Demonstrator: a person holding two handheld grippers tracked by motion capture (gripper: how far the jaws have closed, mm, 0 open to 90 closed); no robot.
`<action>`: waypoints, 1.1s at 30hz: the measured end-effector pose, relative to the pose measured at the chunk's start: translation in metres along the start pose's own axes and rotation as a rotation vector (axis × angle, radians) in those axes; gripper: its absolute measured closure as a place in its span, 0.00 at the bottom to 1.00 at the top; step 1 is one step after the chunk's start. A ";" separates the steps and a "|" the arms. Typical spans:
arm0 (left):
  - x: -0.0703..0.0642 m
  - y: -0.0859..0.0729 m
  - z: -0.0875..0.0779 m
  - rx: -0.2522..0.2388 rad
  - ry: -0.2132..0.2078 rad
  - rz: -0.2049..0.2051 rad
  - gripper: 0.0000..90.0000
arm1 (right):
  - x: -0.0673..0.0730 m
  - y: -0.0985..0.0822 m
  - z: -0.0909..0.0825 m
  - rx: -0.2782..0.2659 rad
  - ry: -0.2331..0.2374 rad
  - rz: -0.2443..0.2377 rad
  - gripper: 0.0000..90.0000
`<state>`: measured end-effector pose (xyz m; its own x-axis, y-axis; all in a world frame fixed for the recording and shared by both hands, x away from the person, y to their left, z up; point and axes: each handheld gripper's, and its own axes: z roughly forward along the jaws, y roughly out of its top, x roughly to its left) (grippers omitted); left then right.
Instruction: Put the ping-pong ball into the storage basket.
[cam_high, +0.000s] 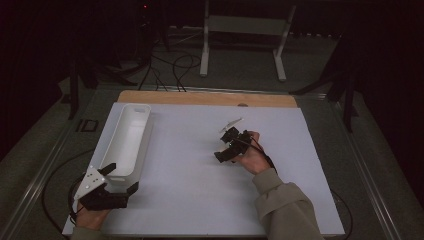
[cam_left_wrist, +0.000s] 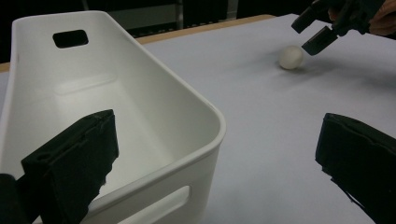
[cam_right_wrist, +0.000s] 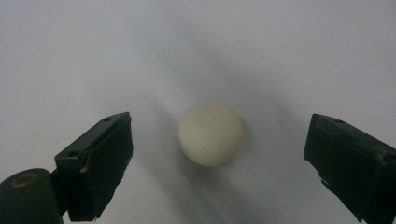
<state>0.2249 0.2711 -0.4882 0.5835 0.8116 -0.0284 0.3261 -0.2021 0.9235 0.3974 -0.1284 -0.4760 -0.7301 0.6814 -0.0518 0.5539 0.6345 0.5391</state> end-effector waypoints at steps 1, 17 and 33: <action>0.000 0.000 0.000 0.000 0.000 0.000 0.00 | 0.000 0.000 0.001 0.005 -0.007 -0.009 0.08; 0.000 0.000 0.000 0.000 0.000 0.000 0.00 | 0.002 0.001 0.011 0.031 -0.012 -0.003 0.14; 0.000 0.000 0.000 0.000 0.000 0.000 0.00 | 0.003 0.001 0.020 0.075 -0.028 0.026 0.51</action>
<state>0.2249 0.2712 -0.4882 0.5838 0.8114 -0.0281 0.3256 -0.2024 0.9236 0.4038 -0.1182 -0.4929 -0.7045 0.7070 -0.0624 0.6017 0.6416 0.4758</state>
